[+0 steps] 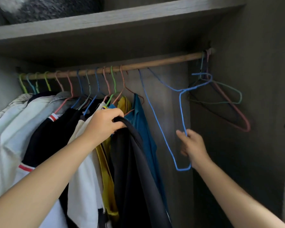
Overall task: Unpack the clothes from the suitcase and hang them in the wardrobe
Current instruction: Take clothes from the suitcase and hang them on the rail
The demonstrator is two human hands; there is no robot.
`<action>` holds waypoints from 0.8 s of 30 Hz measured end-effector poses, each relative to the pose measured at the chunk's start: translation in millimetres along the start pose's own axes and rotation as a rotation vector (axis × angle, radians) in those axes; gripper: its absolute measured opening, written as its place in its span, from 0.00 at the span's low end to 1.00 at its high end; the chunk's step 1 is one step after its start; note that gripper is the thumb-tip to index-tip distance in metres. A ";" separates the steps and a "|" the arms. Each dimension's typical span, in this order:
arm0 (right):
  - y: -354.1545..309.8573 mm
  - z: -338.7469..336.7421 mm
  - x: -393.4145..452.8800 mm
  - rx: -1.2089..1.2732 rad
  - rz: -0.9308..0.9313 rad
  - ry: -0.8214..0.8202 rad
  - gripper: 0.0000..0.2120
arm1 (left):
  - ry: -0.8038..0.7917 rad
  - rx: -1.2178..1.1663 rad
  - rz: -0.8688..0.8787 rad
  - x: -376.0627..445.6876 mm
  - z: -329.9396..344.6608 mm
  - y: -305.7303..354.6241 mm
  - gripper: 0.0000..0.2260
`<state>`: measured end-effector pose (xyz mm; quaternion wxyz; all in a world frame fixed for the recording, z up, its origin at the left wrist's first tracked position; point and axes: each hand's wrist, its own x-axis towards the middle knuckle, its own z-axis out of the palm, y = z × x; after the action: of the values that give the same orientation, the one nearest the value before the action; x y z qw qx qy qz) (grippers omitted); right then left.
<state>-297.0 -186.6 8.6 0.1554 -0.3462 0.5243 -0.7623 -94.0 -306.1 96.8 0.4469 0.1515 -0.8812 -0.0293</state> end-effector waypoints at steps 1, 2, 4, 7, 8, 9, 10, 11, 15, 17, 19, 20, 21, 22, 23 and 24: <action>11.5 0.4 -6.2 0.007 0.029 -0.016 0.18 | -0.002 -0.011 -0.010 -1.7 -2.6 -0.8 0.06; 19.6 1.4 -10.4 0.037 0.066 -0.031 0.17 | -0.007 -0.015 0.002 -4.3 -6.2 -1.7 0.02; 23.4 5.4 -9.9 0.211 0.184 -0.059 0.14 | -0.026 0.007 0.031 -10.2 -13.8 -2.9 0.10; 11.7 9.3 -2.0 0.478 0.314 -0.102 0.12 | -0.079 -0.036 -0.016 -20.0 -25.7 -6.2 0.11; 8.0 11.7 -0.2 0.486 0.331 -0.110 0.13 | -0.087 -0.043 -0.032 -24.5 -31.3 -9.1 0.10; 3.8 11.2 1.9 0.453 0.342 -0.104 0.13 | -0.098 -0.047 -0.046 -26.2 -34.9 -10.0 0.07; 2.6 13.8 0.0 0.377 0.352 -0.105 0.14 | -0.105 -0.039 -0.041 -31.2 -41.2 -13.2 0.05; 1.3 12.6 -1.6 0.264 0.342 -0.113 0.14 | -0.110 -0.022 -0.039 -33.0 -44.5 -14.6 0.05; 3.0 11.9 -24.2 -0.229 0.249 -0.302 0.13 | -0.134 0.014 -0.073 -41.7 -55.4 -25.3 0.03; -0.3 12.7 -40.4 -0.318 0.137 -0.352 0.12 | -0.146 0.011 -0.085 -49.2 -58.6 -27.5 0.07; -7.2 12.8 -52.3 -0.195 0.058 -0.373 0.12 | -0.166 0.004 -0.087 -57.6 -63.0 -25.6 0.10; -12.0 12.4 -57.1 -0.124 0.060 -0.383 0.11 | -0.177 -0.004 -0.087 -61.4 -65.1 -23.4 0.10; -16.2 12.5 -61.2 -0.067 0.091 -0.392 0.10 | -0.191 -0.009 -0.082 -64.8 -67.6 -21.4 0.09; -18.8 13.2 -64.5 -0.006 0.149 -0.382 0.10 | -0.200 -0.006 -0.078 -68.5 -70.4 -18.7 0.09; -19.4 13.6 -66.1 0.070 0.240 -0.356 0.12 | -0.214 0.004 -0.080 -71.9 -73.2 -15.6 0.08; -20.2 14.6 -67.9 0.163 0.334 -0.313 0.12 | -0.229 0.017 -0.087 -75.7 -75.9 -14.6 0.05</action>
<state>-236.0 -147.9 5.3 0.3859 -0.3547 0.4805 -0.7031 12.0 -291.5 80.6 0.3403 0.1890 -0.9193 -0.0580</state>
